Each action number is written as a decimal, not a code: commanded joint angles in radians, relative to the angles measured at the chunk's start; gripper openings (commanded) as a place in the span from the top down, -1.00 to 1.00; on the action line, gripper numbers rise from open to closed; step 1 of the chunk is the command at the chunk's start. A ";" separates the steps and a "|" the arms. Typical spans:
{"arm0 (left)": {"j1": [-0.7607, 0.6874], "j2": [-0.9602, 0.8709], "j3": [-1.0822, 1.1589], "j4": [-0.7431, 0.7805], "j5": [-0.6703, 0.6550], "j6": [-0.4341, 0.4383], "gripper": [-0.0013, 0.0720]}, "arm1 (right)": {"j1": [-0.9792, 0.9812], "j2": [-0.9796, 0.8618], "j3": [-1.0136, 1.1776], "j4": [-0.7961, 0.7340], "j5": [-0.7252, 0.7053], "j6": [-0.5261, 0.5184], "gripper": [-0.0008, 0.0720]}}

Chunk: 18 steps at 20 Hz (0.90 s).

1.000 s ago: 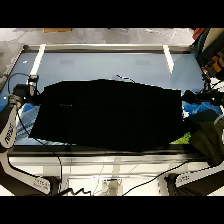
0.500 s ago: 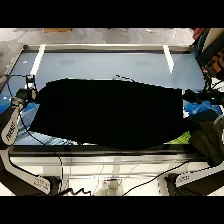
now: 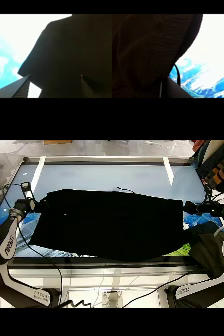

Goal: Fold the clothes and pants, and hang the long-sleeved shirts on hangers.

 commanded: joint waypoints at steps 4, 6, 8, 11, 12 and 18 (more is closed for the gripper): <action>0.000 0.211 0.001 -0.010 -0.022 -0.004 -0.88 | -0.003 0.002 0.020 -0.010 -0.040 0.109 -0.76; 0.000 0.310 0.001 -0.010 -0.109 -0.003 -0.30 | -0.010 0.016 0.044 -0.072 0.010 0.224 -0.74; 0.005 0.403 0.001 0.013 -0.233 0.020 0.38 | -0.018 0.053 0.055 -0.152 0.086 0.290 -0.71; 0.040 0.486 0.001 0.099 -0.303 0.270 0.93 | -0.048 0.148 0.055 -0.279 0.195 0.357 -0.48; 0.060 0.496 0.001 0.095 -0.321 0.343 0.93 | -0.061 0.183 0.055 -0.290 0.233 0.366 -0.45; 0.174 0.495 -0.091 0.055 -0.586 0.361 0.94 | -0.156 0.398 -0.060 -0.312 0.436 0.293 0.13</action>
